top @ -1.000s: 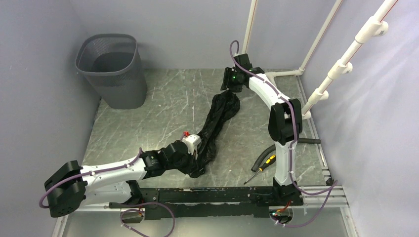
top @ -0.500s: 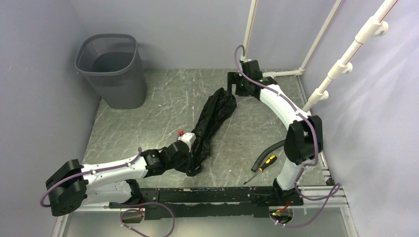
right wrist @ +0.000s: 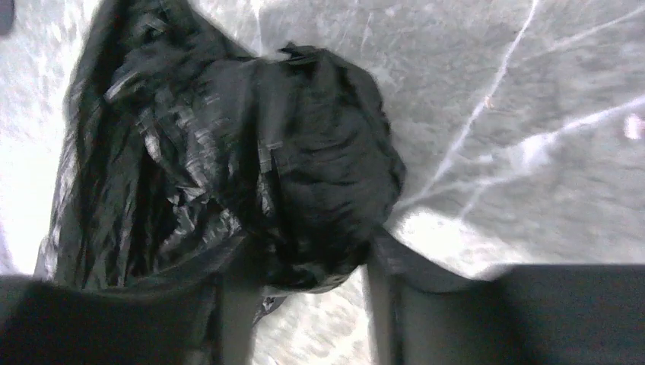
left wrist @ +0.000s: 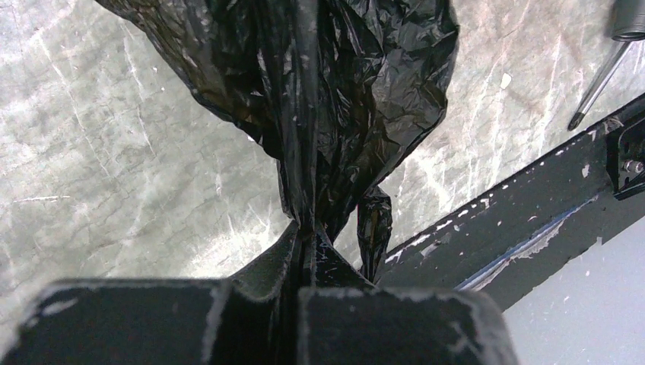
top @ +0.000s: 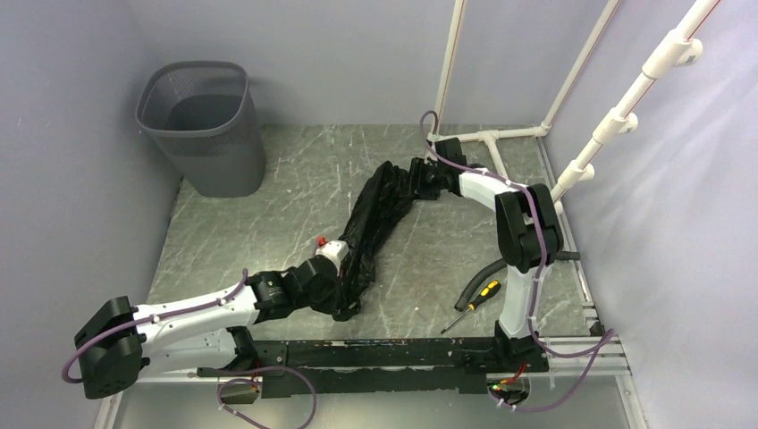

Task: Put the trash bags into the trash bin

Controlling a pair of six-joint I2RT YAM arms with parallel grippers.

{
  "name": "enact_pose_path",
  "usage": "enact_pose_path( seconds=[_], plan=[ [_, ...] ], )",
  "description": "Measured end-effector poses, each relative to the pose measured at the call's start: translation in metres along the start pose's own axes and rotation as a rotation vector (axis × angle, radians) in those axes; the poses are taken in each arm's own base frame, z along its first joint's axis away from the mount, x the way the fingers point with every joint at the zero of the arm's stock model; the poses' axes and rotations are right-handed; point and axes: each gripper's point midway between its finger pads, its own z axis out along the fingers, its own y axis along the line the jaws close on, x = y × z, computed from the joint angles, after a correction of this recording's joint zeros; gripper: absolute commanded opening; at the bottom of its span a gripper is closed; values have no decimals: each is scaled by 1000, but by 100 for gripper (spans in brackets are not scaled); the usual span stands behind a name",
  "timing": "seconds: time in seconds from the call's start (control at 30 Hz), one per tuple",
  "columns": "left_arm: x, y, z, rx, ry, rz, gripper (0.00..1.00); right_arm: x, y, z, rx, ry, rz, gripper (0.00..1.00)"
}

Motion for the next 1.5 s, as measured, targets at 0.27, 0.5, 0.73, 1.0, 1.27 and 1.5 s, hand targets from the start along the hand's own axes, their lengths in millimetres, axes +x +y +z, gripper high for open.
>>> enact_pose_path(
  seconds=[0.27,0.5,0.73,1.0,1.27,1.5],
  plan=[
    [-5,-3,-17,32,-37,-31,3,-23,-7,12,51,-37,-17,14],
    [-14,1,-34,43,-107,-65,3,-79,0,-9,139,-152,-137,30],
    [-7,1,-31,44,-70,-62,7,-76,-2,-14,131,-133,-162,83],
    [-12,-15,-13,84,-68,-78,39,-58,7,-59,149,-126,-136,88],
    [-28,-45,3,156,-53,12,64,12,64,-129,-64,-189,-123,87],
    [-32,-58,4,206,-85,26,65,97,63,-116,-101,-54,-65,81]
  ],
)
